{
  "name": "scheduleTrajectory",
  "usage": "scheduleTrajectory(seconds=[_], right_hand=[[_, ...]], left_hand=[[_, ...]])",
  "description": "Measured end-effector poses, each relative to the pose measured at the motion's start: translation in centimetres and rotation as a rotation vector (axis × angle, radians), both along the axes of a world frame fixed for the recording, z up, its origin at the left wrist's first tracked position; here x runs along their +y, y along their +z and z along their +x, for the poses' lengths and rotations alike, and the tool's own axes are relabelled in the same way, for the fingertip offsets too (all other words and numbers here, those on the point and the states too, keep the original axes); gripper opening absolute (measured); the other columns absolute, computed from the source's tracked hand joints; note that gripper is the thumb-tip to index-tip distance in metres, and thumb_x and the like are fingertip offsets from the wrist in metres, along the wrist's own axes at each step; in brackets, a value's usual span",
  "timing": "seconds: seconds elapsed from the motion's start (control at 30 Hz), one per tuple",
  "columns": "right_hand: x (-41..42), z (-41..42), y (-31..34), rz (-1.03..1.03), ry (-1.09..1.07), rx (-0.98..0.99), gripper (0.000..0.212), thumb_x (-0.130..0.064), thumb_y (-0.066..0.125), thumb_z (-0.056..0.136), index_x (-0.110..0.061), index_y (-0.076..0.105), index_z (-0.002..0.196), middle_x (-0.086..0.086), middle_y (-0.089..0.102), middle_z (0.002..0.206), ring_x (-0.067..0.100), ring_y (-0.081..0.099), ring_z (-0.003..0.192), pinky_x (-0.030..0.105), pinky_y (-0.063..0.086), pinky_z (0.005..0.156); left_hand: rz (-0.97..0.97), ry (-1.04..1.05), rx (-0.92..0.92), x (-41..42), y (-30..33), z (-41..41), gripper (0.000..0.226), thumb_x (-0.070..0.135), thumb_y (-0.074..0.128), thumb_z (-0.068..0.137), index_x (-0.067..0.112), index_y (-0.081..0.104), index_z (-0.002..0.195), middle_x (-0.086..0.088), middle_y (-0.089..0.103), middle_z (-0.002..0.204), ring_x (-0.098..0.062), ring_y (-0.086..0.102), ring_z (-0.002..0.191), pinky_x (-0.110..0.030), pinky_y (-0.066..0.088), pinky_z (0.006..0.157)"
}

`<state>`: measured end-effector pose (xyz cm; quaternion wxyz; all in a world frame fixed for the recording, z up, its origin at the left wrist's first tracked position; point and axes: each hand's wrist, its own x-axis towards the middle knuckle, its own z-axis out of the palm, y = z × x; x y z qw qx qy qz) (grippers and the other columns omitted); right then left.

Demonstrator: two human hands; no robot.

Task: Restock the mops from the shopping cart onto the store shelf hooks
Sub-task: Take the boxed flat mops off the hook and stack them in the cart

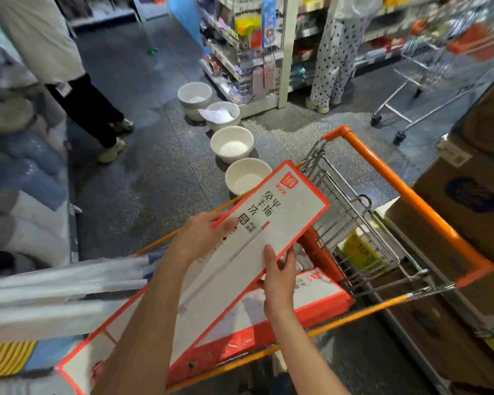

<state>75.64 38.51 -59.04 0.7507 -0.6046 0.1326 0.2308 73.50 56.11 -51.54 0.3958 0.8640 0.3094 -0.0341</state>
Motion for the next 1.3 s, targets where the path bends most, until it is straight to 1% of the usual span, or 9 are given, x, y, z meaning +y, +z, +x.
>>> scheduleTrajectory(seconds=[0.13, 0.3, 0.5, 0.63, 0.73, 0.9, 1.0, 1.1, 1.3], right_hand=[[0.5, -2.1, 3.8, 0.03, 0.033, -0.097, 0.062, -0.042, 0.074, 0.085, -0.03, 0.05, 0.141, -0.001, 0.07, 0.124, 0.018, 0.067, 0.114, 0.054, 0.053, 0.098], [1.1, -4.9, 8.2, 0.054, 0.104, -0.249, 0.05, -0.024, 0.066, 0.096, -0.022, 0.05, 0.143, -0.003, 0.07, 0.123, 0.003, 0.068, 0.106, 0.026, 0.055, 0.088], [1.6, -9.4, 12.5, 0.092, 0.196, -0.354, 0.06, -0.044, 0.072, 0.083, -0.024, 0.055, 0.137, 0.002, 0.073, 0.113, 0.014, 0.07, 0.098, 0.03, 0.057, 0.076], [2.5, -12.0, 14.8, 0.15, 0.295, -0.394, 0.047, -0.019, 0.068, 0.095, -0.022, 0.055, 0.14, -0.003, 0.076, 0.102, 0.015, 0.071, 0.095, 0.032, 0.058, 0.079], [3.8, -14.3, 16.5, 0.203, 0.398, -0.416, 0.052, -0.014, 0.068, 0.093, -0.023, 0.054, 0.142, 0.001, 0.075, 0.113, 0.021, 0.071, 0.105, 0.034, 0.059, 0.087], [4.8, -18.1, 19.2, 0.301, 0.626, -0.455, 0.049, 0.0, 0.063, 0.094, -0.012, 0.053, 0.14, -0.019, 0.076, 0.089, 0.0, 0.071, 0.087, 0.021, 0.058, 0.078], [4.8, -20.0, 20.2, 0.348, 0.773, -0.453, 0.053, 0.003, 0.061, 0.094, -0.011, 0.05, 0.143, -0.013, 0.077, 0.098, 0.003, 0.072, 0.092, 0.021, 0.058, 0.078], [4.3, -21.7, 21.0, 0.371, 0.915, -0.48, 0.057, -0.003, 0.065, 0.093, -0.023, 0.051, 0.144, 0.0, 0.073, 0.12, 0.018, 0.068, 0.112, 0.035, 0.057, 0.091], [1.9, -24.7, 21.8, 0.486, 1.161, -0.466, 0.054, 0.0, 0.062, 0.095, -0.018, 0.05, 0.145, 0.005, 0.072, 0.122, 0.022, 0.068, 0.114, 0.04, 0.056, 0.097]], left_hand=[[0.034, 0.036, -0.081, 0.2, 4.4, -3.9, 0.035, 0.064, 0.057, 0.09, 0.045, 0.071, 0.115, 0.023, 0.07, 0.072, 0.0, 0.065, 0.072, -0.029, 0.05, 0.07], [0.045, 0.108, -0.198, -0.2, 8.7, -9.5, 0.018, 0.055, 0.057, 0.095, 0.049, 0.073, 0.1, 0.017, 0.072, 0.075, 0.0, 0.065, 0.066, -0.027, 0.048, 0.065], [0.081, 0.296, -0.307, -1.2, 11.6, -16.3, 0.028, 0.058, 0.057, 0.093, 0.038, 0.071, 0.08, 0.011, 0.07, 0.07, -0.007, 0.063, 0.06, -0.026, 0.048, 0.058], [0.07, 0.439, -0.428, -1.8, 13.0, -21.4, 0.022, 0.049, 0.062, 0.095, 0.032, 0.071, 0.084, 0.019, 0.067, 0.063, 0.0, 0.058, 0.052, -0.023, 0.044, 0.051], [0.064, 0.531, -0.513, -2.3, 14.0, -25.4, 0.02, 0.048, 0.061, 0.096, 0.035, 0.074, 0.103, 0.024, 0.07, 0.071, 0.002, 0.062, 0.06, -0.024, 0.046, 0.059], [0.089, 0.764, -0.581, -4.5, 14.8, -31.6, 0.026, 0.048, 0.058, 0.097, 0.034, 0.073, 0.113, 0.025, 0.068, 0.072, 0.005, 0.06, 0.062, -0.022, 0.042, 0.06], [0.163, 0.922, -0.599, -6.7, 15.0, -34.4, 0.022, 0.046, 0.059, 0.097, 0.034, 0.073, 0.11, 0.027, 0.066, 0.068, 0.008, 0.058, 0.06, -0.022, 0.042, 0.058], [0.124, 1.024, -0.693, -9.4, 15.0, -36.7, 0.025, 0.036, 0.059, 0.099, 0.026, 0.073, 0.117, 0.027, 0.071, 0.078, 0.01, 0.064, 0.07, -0.013, 0.045, 0.062], [0.263, 1.279, -0.743, -16.7, 14.7, -39.6, 0.035, 0.041, 0.059, 0.099, 0.017, 0.07, 0.123, 0.015, 0.075, 0.093, 0.005, 0.068, 0.081, -0.011, 0.049, 0.067]])
